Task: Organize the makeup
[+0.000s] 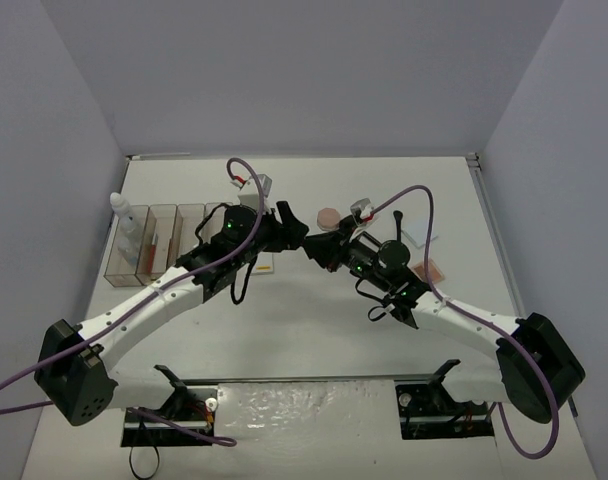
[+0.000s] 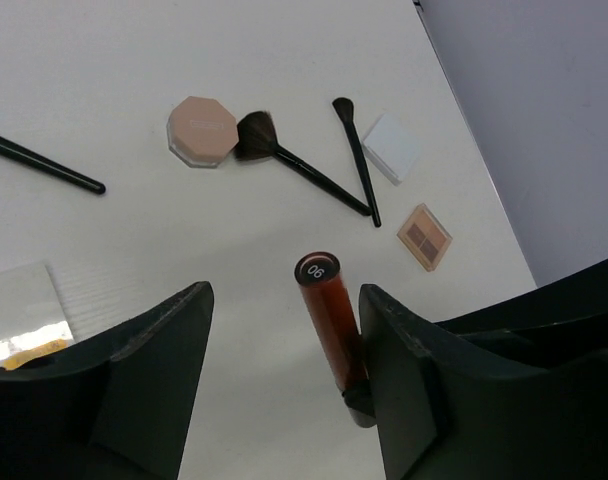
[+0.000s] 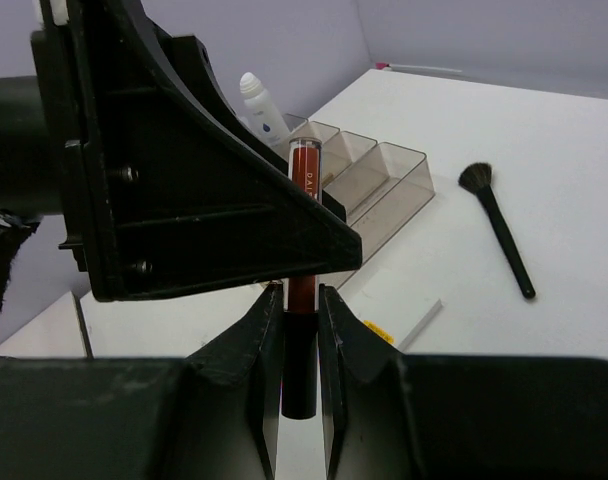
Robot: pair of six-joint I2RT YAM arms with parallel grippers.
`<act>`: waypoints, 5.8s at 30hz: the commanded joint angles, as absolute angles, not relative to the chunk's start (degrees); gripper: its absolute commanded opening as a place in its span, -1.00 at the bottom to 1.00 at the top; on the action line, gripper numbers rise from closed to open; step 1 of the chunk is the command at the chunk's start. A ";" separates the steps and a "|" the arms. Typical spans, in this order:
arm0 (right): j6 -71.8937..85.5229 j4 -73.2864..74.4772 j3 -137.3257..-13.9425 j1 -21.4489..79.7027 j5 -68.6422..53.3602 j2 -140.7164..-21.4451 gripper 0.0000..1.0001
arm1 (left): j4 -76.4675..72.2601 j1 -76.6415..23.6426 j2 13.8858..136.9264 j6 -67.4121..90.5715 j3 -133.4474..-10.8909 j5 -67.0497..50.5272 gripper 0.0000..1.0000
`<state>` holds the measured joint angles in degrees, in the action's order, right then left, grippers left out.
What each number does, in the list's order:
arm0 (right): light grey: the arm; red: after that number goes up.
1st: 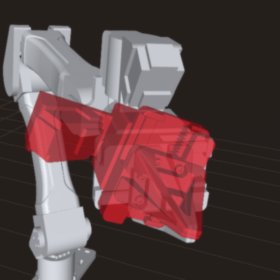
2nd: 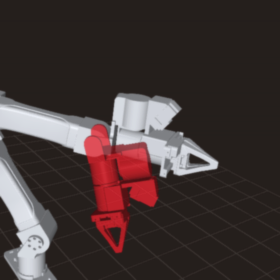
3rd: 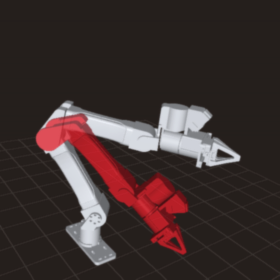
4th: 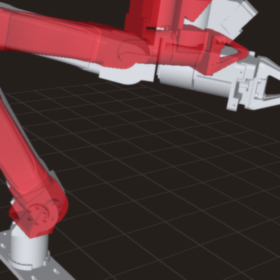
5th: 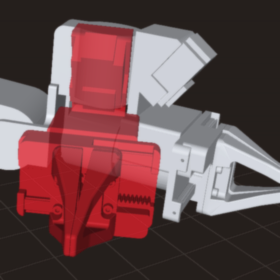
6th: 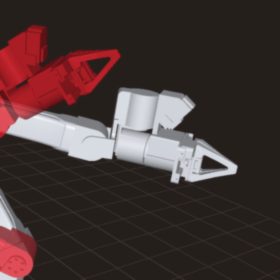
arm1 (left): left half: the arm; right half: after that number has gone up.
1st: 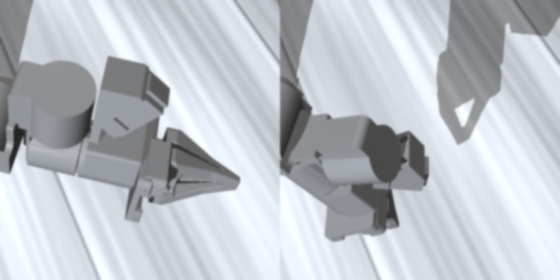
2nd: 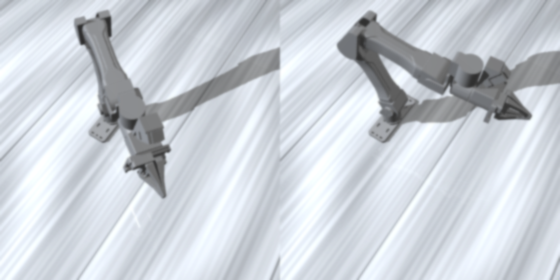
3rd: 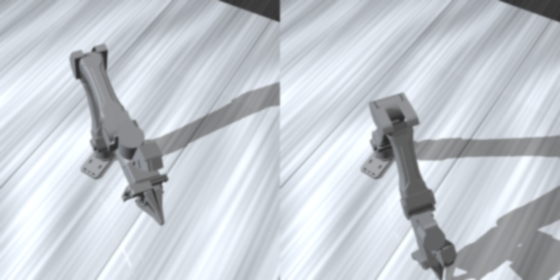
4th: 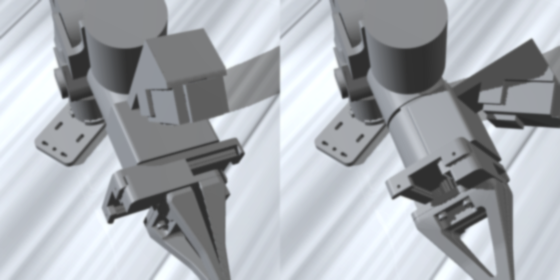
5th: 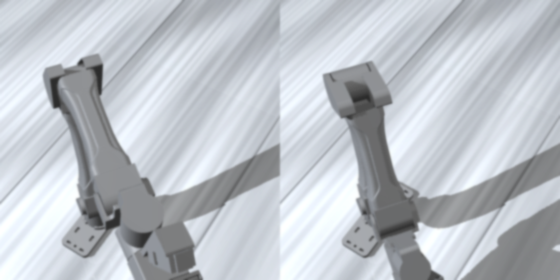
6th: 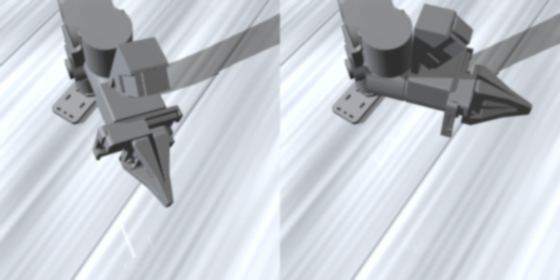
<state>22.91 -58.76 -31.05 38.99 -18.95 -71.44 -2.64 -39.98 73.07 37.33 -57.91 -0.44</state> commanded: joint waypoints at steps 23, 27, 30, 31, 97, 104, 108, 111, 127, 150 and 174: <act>6.95 -31.65 -38.68 39.29 -2.39 -63.99 0.97 | 20.38 -17.00 62.49 13.82 -63.63 13.54 -1.00; 7.22 -30.49 -37.32 39.11 -0.42 -61.91 0.99 | 21.35 -5.76 65.34 10.08 -63.64 11.93 -1.00; 7.48 -30.08 -36.64 39.06 -0.18 -60.94 0.99 | 18.35 1.69 69.39 9.14 -63.53 6.74 -1.00; 7.58 -29.91 -36.44 39.02 -0.18 -60.69 0.99 | 16.68 3.65 70.67 8.67 -63.40 5.39 -1.00; 8.02 -23.67 -32.43 38.21 5.86 -53.64 1.00 | 32.11 -35.19 109.18 34.94 -82.90 19.37 0.94; 8.35 -24.34 -32.25 38.14 5.10 -54.23 1.00 | 31.99 -34.09 109.36 35.59 -82.01 17.37 0.94; 8.44 -24.47 -32.00 38.14 4.92 -54.06 1.00 | 33.15 -33.50 111.11 35.67 -82.56 15.92 0.94; 8.54 -24.63 -31.63 38.15 4.92 -53.70 1.00 | 32.15 -33.39 110.74 35.86 -81.45 15.20 0.94; 8.66 -24.87 -31.42 38.06 5.32 -54.01 1.00 | 26.25 -40.34 113.27 38.01 -82.00 8.46 0.94; 8.96 -25.42 -31.05 38.12 4.09 -54.16 1.00 | 29.43 -32.96 108.87 41.33 -78.77 16.31 0.94; 9.31 -26.29 -30.75 38.06 3.35 -55.70 1.00 | 22.12 -32.94 109.99 42.27 -74.62 8.68 0.94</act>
<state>8.91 -20.98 -30.41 38.28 3.95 -55.02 25.38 -31.55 109.42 40.51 -74.88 13.07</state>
